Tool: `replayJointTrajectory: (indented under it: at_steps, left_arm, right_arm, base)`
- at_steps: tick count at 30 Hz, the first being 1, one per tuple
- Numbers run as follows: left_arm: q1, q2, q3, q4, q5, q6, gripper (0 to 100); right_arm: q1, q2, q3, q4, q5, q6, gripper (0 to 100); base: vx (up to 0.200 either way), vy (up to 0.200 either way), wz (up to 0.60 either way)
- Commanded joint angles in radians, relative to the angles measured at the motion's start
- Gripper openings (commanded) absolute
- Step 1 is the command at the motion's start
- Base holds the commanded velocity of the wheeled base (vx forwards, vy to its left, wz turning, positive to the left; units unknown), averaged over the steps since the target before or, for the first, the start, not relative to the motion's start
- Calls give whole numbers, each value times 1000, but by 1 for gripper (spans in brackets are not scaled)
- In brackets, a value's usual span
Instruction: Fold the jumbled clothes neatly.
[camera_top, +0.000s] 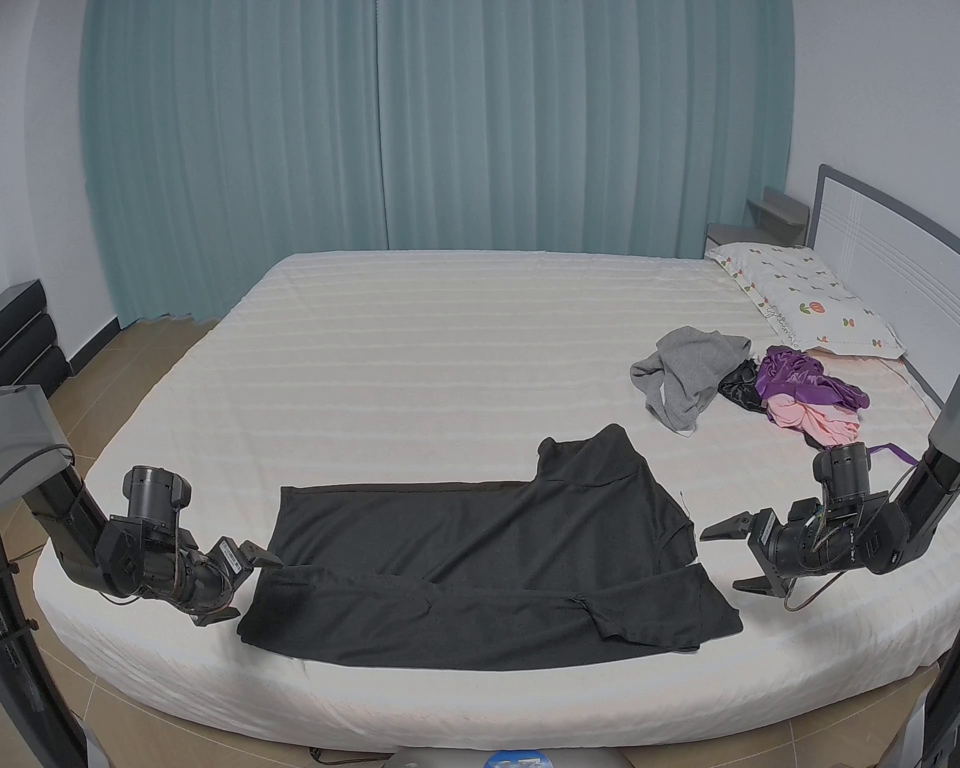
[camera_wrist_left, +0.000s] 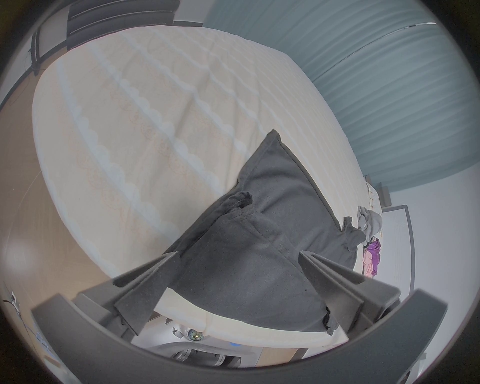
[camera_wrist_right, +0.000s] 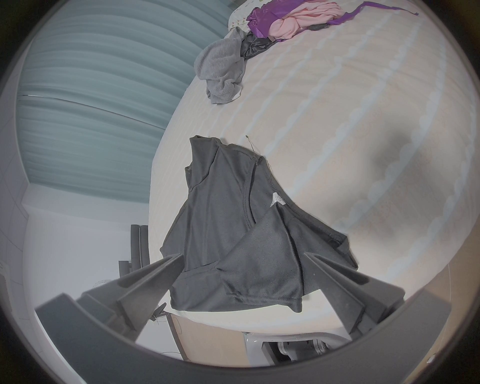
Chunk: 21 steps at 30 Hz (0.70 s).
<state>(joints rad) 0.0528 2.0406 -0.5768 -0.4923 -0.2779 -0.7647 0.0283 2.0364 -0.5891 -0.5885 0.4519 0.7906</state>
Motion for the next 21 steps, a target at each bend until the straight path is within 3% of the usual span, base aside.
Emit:
replayJointTrajectory:
  at_steps: [1,14,17,21]
  left_arm:
    - [-2,-5,5,0,0,-1,100]
    - [18,-2,-12,-5,-1,-36,100]
    - [18,-8,-12,-5,-1,-42,100]
    - [19,-27,-20,-6,-1,-39,100]
  right_arm:
    - [4,-8,5,-1,1,-1,100]
    - [13,-5,15,-1,1,-8,100]
    - [16,-5,20,-1,-1,-10,100]
    - [32,1,25,-4,-22,-19,100]
  base:
    - [0,0,0]
    - [0,0,0]
    - [200,0,0]
    - [0,0,0]
